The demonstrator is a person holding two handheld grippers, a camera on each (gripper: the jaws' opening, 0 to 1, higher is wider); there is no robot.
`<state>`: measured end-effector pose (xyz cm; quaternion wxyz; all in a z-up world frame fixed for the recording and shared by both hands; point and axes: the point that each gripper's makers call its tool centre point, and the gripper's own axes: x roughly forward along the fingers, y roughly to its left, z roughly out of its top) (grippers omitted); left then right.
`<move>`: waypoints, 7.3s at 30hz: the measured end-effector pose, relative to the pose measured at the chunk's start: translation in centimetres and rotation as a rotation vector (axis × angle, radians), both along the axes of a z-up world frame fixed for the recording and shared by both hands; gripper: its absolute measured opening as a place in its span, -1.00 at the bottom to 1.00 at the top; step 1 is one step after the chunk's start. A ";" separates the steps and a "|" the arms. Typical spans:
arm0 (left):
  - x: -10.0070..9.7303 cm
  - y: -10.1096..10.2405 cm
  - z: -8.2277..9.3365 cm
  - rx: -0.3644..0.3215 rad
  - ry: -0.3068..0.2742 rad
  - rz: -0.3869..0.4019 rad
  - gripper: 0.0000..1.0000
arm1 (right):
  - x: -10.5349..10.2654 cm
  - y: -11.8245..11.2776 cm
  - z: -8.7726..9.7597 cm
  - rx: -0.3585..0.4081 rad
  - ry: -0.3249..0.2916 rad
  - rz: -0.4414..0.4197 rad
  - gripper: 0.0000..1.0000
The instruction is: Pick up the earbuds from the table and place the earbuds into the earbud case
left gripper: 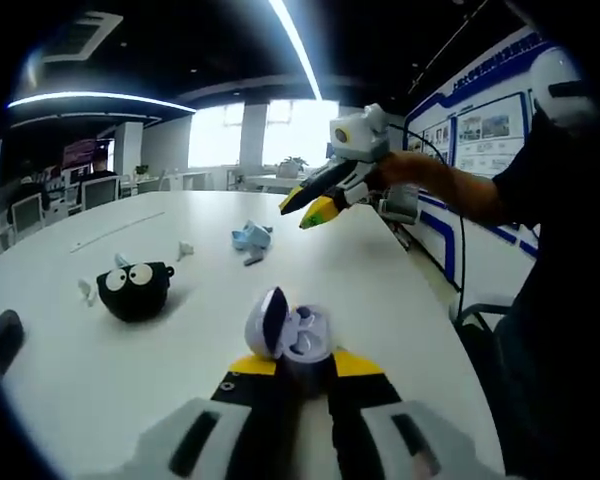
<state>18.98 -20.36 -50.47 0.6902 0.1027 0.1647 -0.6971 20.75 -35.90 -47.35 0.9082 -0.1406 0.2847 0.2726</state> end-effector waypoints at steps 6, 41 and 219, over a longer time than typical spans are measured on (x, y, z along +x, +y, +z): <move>0.0 0.1 -0.1 0.005 0.002 0.004 -0.63 | 1.4 2.3 -1.0 -0.035 0.004 0.077 -0.48; 0.1 0.1 -0.2 0.007 -0.007 0.006 -0.63 | 3.1 2.1 -3.9 0.006 0.045 0.039 -0.77; 0.0 0.2 -0.3 0.000 -0.066 -0.002 -0.63 | -2.7 16.8 -0.7 -0.194 0.018 0.474 -0.72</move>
